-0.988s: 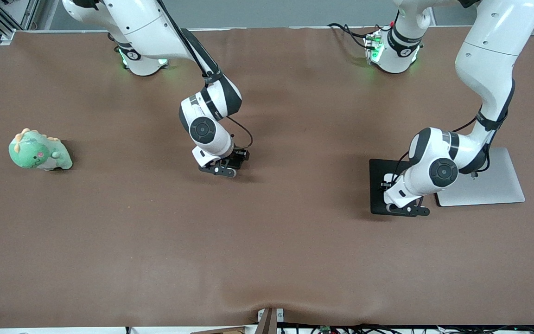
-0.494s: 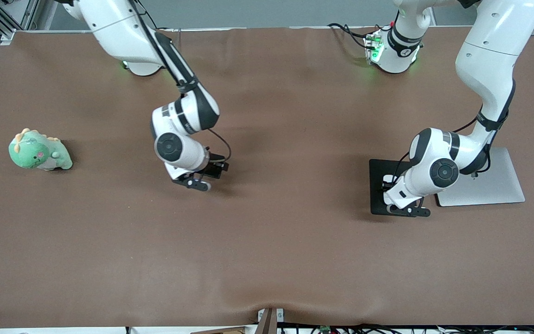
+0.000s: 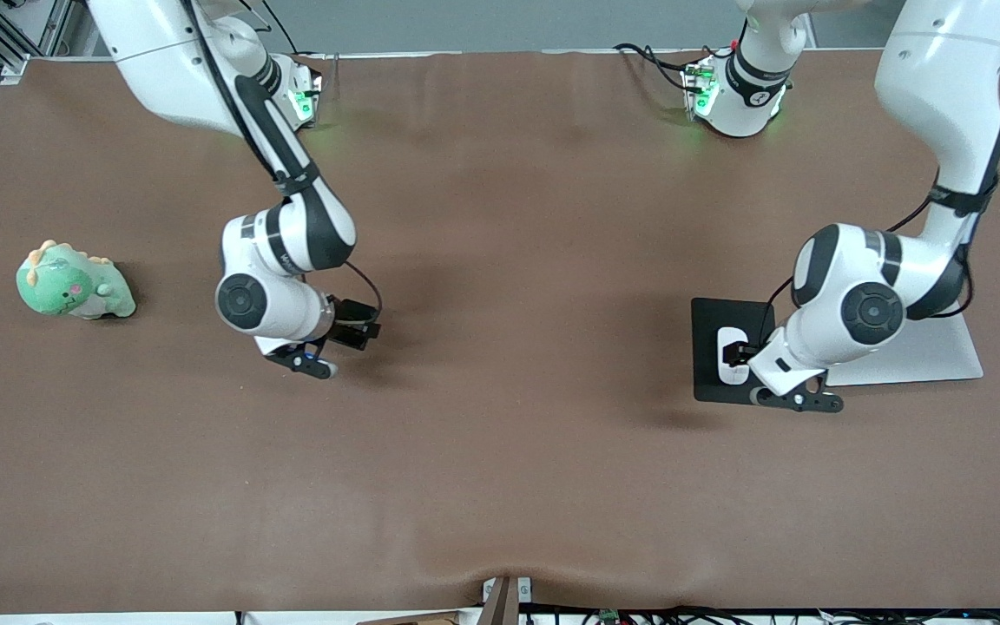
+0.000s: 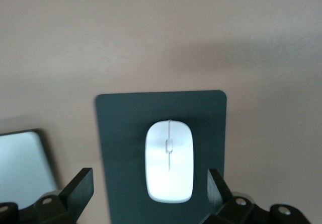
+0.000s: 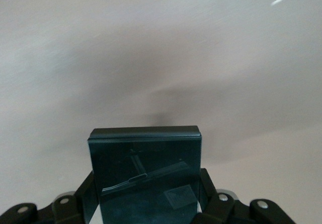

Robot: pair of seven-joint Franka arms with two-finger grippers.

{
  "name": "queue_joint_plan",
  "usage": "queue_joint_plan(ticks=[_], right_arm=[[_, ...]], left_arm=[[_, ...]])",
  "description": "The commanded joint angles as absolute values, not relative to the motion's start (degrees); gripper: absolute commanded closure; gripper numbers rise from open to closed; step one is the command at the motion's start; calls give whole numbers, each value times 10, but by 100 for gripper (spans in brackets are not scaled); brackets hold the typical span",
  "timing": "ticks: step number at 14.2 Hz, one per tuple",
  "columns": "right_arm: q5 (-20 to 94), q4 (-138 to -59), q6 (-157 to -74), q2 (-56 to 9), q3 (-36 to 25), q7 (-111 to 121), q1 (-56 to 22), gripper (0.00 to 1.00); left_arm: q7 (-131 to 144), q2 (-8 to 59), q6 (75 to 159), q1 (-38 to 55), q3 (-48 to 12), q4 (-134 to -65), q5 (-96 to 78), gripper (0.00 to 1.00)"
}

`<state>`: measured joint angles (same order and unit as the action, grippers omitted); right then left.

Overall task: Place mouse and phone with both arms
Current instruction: 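Open the left gripper on the mouse while the right gripper lifts the phone, then raise the left gripper away while the right gripper carries the phone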

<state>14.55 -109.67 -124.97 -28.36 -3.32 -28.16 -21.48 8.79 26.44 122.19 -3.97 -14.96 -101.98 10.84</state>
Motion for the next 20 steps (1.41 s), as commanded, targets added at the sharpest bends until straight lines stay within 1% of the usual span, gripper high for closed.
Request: queue_joint_plan(ticks=[1, 4, 6, 10, 11, 13, 16, 18, 20], right_arm=[[98, -1110, -1221, -258, -33, -263, -173, 100], [91, -1126, -1218, -255, -34, -197, -136, 100], [71, -1142, -1220, -244, -35, -156, -106, 100], [38, -1165, -1220, -230, -47, -84, -53, 100], [25, -1169, -1220, -229, -54, -69, -49, 100], [16, -1186, -1230, -226, -68, -48, -43, 100], [5, -1226, -1251, -209, -97, -18, -33, 100], [5, -1258, -1293, -204, -105, 1, -32, 100], [5, -1272, -1321, -207, -104, 17, -19, 100]], left_arm=[[82, 234, 1140, -35, -145, -973, 110, 0], [81, 179, 1100, -35, -138, -971, 93, 0], [81, 153, 1054, -35, -129, -948, 77, 0], [81, 152, 947, -38, -124, -859, 72, 0], [80, 147, 933, -41, -124, -850, 63, 0], [72, 101, 919, -36, -98, -853, 37, 0], [49, 60, 869, 0, -57, -852, 33, 0], [48, 45, 852, -3, -57, -852, 29, 0], [49, 24, 833, -1, -59, -851, 17, 0]])
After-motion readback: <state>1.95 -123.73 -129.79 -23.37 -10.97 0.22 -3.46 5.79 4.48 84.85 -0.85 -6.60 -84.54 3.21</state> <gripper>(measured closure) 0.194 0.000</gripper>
